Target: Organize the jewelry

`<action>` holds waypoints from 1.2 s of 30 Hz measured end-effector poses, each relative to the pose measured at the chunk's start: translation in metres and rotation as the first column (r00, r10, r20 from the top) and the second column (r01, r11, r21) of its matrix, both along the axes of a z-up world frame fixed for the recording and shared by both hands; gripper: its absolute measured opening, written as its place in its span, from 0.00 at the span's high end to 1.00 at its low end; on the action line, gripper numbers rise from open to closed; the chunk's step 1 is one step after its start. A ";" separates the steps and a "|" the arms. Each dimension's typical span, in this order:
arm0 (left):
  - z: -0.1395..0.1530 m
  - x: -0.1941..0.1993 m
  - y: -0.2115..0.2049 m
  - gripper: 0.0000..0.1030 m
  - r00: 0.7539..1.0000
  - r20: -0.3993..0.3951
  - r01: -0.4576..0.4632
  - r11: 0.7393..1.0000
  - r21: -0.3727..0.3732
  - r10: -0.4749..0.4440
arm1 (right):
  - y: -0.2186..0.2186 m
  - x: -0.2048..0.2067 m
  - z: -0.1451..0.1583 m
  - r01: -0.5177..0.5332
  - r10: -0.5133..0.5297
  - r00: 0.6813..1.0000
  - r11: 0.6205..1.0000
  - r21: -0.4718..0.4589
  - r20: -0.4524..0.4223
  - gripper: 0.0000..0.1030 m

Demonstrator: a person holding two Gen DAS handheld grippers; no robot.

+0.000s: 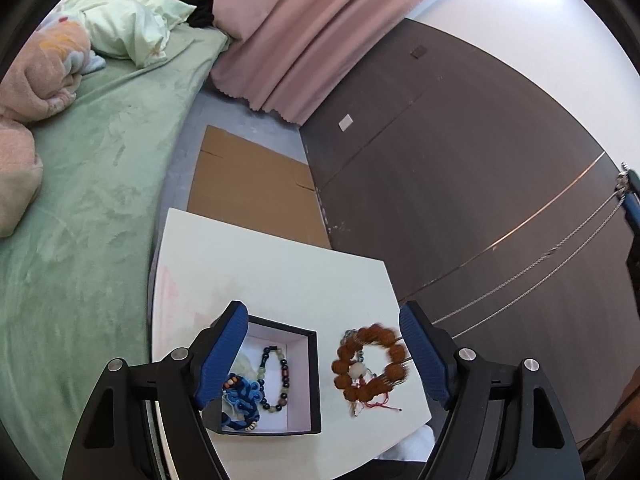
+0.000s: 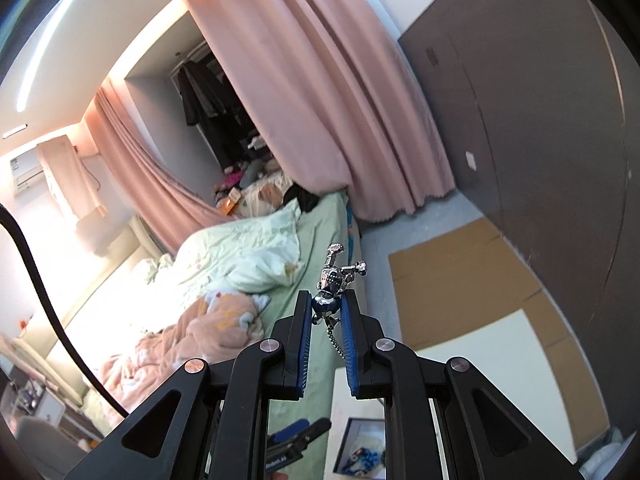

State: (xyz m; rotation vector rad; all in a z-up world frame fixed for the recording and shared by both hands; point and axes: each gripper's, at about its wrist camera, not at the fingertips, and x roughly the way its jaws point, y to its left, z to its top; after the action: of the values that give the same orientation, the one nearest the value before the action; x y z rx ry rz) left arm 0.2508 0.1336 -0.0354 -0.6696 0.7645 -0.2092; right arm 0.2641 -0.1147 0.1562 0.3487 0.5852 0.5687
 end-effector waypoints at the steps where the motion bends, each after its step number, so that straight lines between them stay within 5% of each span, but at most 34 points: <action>1: 0.000 -0.001 0.001 0.23 1.000 0.002 -0.004 1.000 -0.001 0.004 | 0.003 0.001 -0.001 -0.005 0.005 1.000 1.000 0.001 -0.008 0.84; 13: 0.002 -0.005 0.019 0.23 0.998 0.014 -0.065 0.998 -0.025 0.065 | 0.034 -0.013 0.036 -0.080 0.080 0.994 0.997 0.009 0.073 0.84; 18: 0.003 -0.009 0.027 0.24 0.995 0.021 -0.095 0.995 -0.030 0.096 | 0.051 -0.011 0.025 -0.110 0.110 0.992 0.994 -0.002 0.060 0.84; 28: 0.000 -0.014 0.043 0.23 0.989 0.010 -0.147 0.988 -0.050 0.148 | 0.077 0.017 -0.065 -0.124 0.117 0.986 0.990 -0.059 -0.117 0.84; 36: -0.005 -0.012 0.048 0.23 0.986 -0.007 -0.164 0.985 -0.051 0.164 | 0.089 0.040 -0.166 -0.162 0.125 0.939 0.982 -0.092 -0.319 0.84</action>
State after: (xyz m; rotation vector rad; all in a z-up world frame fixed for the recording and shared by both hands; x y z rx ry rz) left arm 0.2391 0.1816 -0.0402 -0.7783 0.7042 -0.0774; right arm 0.3044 -0.0258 -0.0102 0.2878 0.9526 0.6213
